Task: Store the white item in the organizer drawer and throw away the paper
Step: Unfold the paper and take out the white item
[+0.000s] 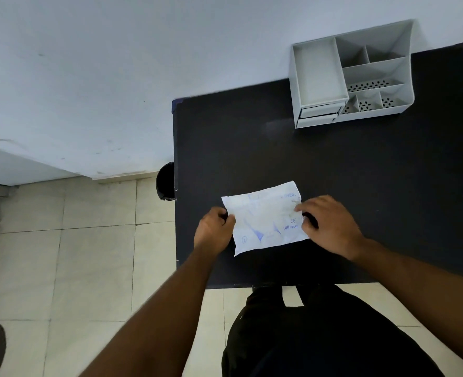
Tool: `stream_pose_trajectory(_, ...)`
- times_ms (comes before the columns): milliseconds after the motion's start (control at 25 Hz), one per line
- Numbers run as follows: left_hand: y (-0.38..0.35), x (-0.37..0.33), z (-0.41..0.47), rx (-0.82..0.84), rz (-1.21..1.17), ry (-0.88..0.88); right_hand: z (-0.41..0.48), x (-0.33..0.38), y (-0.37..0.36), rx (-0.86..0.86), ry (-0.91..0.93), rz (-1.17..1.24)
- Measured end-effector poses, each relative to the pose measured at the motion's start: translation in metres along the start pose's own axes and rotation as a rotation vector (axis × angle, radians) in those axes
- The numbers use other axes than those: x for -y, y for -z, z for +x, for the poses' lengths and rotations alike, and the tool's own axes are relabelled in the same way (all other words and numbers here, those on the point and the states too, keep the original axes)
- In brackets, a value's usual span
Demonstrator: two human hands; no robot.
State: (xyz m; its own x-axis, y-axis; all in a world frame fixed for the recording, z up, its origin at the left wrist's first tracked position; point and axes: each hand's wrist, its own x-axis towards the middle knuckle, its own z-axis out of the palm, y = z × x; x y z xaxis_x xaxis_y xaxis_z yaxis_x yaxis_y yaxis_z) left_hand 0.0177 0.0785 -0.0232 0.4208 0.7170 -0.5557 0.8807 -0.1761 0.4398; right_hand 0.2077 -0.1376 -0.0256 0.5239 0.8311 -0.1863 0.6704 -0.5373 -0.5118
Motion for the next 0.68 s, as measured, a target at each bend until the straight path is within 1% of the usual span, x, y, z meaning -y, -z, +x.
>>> stream_pose_trajectory(40, 0.000, -0.006, 0.008, 0.010, -0.086, 0.073, 0.006, 0.001, 0.002, -0.043, -0.047, 0.014)
stream_pose_trajectory(80, -0.002, -0.011, 0.014, 0.039, -0.169, 0.138, 0.011, 0.003, 0.003, -0.045, -0.097, 0.029)
stream_pose_trajectory(160, -0.007, -0.016, 0.022, 0.102, -0.262, 0.210, 0.022, 0.006, 0.002, 0.063, -0.265, 0.143)
stream_pose_trajectory(240, -0.010, -0.018, 0.024, 0.104, -0.228, 0.229, 0.031, 0.002, -0.006, 0.152, -0.487, 0.400)
stream_pose_trajectory(320, -0.011, -0.018, 0.024, 0.067, -0.140, 0.215, 0.032, -0.004, -0.016, 0.113, -0.667, 0.651)
stream_pose_trajectory(400, -0.005, -0.024, 0.023, 0.025, -0.130, 0.176, 0.027, -0.005, -0.018, 0.082, -0.732, 0.759)
stream_pose_trajectory(520, 0.014, -0.050, 0.017, 0.056, -0.293, 0.092, 0.021, 0.000, -0.013, 0.063, -0.757, 0.876)
stream_pose_trajectory(600, 0.030, -0.076, 0.004, 0.150, -0.412, 0.012, 0.019, 0.000, -0.009, 0.067, -0.780, 0.928)
stream_pose_trajectory(680, 0.040, -0.094, -0.008, 0.290, -0.441, -0.066, 0.018, -0.002, -0.006, 0.080, -0.794, 0.950)
